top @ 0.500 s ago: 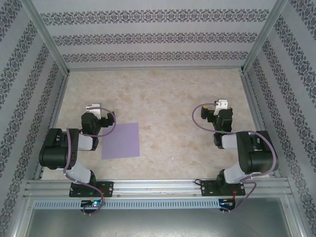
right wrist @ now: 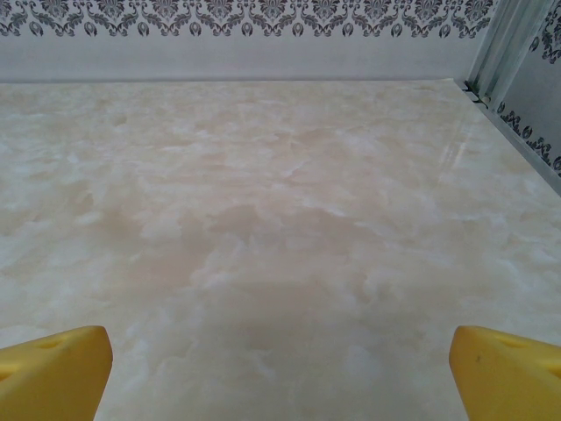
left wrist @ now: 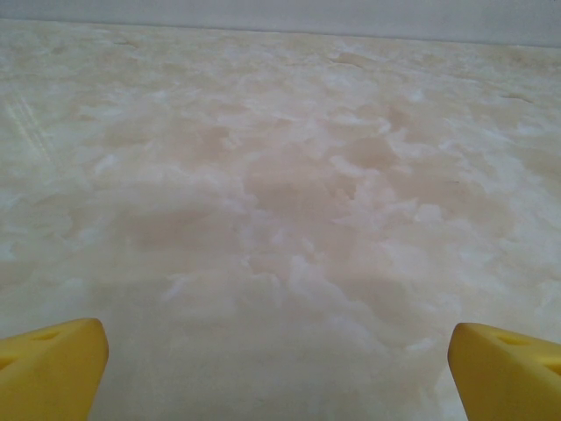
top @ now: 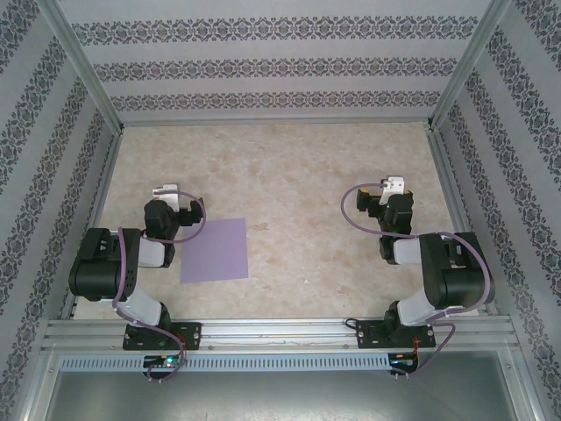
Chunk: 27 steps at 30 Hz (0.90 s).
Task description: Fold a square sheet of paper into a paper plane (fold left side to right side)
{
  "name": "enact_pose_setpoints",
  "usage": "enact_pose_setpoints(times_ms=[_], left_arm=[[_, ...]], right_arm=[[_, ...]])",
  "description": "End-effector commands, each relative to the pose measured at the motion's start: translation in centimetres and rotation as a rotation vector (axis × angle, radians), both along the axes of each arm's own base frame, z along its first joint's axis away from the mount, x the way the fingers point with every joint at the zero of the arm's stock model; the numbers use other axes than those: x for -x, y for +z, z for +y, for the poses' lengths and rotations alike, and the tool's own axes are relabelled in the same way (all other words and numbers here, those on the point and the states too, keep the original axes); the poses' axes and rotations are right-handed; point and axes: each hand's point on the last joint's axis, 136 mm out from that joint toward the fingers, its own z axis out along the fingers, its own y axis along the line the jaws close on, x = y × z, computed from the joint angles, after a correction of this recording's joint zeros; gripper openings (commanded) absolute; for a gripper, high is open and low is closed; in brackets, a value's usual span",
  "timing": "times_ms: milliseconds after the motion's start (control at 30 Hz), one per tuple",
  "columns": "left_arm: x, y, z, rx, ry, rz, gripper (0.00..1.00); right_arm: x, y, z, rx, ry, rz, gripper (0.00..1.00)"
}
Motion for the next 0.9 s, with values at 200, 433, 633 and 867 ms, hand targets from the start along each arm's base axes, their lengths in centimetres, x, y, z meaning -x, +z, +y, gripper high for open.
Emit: enact_pose_setpoints(times_ms=[200,433,633,867], left_arm=[[-0.7,1.5,0.4,-0.016,0.003,-0.061,0.99],[-0.7,1.5,0.4,-0.017,0.005,-0.058,0.99],[-0.2,2.0,0.6,-0.018,0.019,-0.085,0.99],[1.7,6.6,2.2,0.012,0.135,-0.085,0.99]], right_arm=[[-0.4,0.9,0.1,-0.019,-0.002,-0.035,0.98],[-0.4,0.9,0.0,-0.021,-0.001,-0.035,0.98],[0.0,1.3,-0.3,-0.033,-0.014,-0.051,0.98],[3.1,3.8,-0.6,-0.115,-0.052,-0.031,0.98]])
